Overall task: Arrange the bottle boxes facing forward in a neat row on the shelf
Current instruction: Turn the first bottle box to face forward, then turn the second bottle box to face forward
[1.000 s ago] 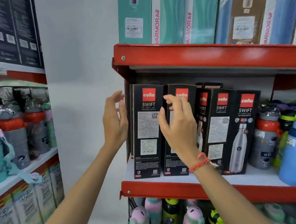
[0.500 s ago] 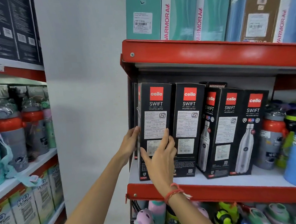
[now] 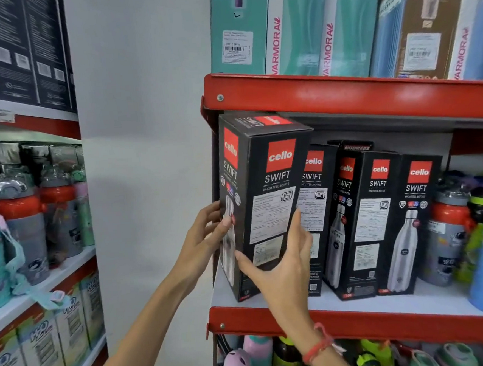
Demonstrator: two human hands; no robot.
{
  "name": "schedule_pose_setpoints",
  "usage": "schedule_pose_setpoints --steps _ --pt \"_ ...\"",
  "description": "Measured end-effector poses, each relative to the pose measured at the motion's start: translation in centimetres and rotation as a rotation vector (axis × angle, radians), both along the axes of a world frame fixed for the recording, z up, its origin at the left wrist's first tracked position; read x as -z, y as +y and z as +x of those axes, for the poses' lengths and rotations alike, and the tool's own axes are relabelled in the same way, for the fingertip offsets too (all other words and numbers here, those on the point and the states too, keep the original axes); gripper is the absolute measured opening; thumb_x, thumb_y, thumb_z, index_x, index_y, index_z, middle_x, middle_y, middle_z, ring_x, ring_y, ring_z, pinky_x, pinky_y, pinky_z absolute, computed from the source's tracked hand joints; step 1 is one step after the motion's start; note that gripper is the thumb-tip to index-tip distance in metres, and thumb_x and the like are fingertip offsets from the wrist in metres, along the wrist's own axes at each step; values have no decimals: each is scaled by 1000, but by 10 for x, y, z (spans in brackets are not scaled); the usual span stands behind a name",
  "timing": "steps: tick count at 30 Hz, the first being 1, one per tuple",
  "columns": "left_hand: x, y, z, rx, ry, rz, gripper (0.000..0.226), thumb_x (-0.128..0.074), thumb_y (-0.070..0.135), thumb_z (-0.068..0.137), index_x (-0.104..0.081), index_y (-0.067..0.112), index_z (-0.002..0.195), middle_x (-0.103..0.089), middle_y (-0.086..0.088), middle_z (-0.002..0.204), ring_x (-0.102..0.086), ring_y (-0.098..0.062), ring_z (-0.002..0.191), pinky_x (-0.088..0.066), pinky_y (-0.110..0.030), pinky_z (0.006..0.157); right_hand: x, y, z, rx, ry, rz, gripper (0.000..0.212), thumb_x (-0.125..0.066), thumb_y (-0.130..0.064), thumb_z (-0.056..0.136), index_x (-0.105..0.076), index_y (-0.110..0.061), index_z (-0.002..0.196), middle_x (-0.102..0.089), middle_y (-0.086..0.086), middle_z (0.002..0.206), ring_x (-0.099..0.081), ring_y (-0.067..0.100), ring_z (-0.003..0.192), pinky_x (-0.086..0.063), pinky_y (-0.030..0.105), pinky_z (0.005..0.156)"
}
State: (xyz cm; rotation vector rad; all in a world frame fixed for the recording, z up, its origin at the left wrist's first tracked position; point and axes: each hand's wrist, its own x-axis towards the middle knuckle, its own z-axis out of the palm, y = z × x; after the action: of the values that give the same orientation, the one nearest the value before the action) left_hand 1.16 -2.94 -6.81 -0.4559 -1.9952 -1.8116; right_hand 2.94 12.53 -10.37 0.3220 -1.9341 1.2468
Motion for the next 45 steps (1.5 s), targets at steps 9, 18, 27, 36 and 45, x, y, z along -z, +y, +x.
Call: schedule_pose_setpoints --steps 9,18,27,36,45 --pt "-6 -1 29 -4 107 6 72 -75 28 72 -44 37 136 -73 7 113 -72 -14 99 -59 -24 73 -27 48 -14 -571 -225 88 103 -83 -37 66 -15 -62 140 -35 -25 145 -33 3 138 -40 41 110" --pt "5 14 -3 -203 159 0 67 -73 16 82 -44 30 141 -70 12 116 -68 -4 103 -55 -13 74 -49 36 -50 -571 -290 245 89 -68 -19 88 -9 -46 149 -43 -54 114 -43 -15 120 -31 32 114" --pt "16 19 -38 -243 68 -81 71 -69 12 86 -36 29 146 -62 10 125 -61 -15 116 -54 -43 96 -25 26 -69 -387 -282 185 82 -59 -19 95 -5 -37 153 -51 -5 144 -46 10 132 -31 24 109" --pt "22 32 -39 -400 109 -56 65 -71 14 84 -40 23 141 -55 6 134 -54 -14 122 -46 -32 99 -20 33 -64 464 209 22 62 -76 -33 80 -52 -8 130 -53 16 121 -44 28 102 -37 35 90" --pt "17 70 -22 -537 472 -274 47 -69 16 86 -51 17 130 -49 4 126 -46 -1 116 -50 -27 96 -18 58 -69 307 -83 -75 121 -84 -48 62 -8 -20 153 -38 19 142 -37 37 127 -38 49 101"
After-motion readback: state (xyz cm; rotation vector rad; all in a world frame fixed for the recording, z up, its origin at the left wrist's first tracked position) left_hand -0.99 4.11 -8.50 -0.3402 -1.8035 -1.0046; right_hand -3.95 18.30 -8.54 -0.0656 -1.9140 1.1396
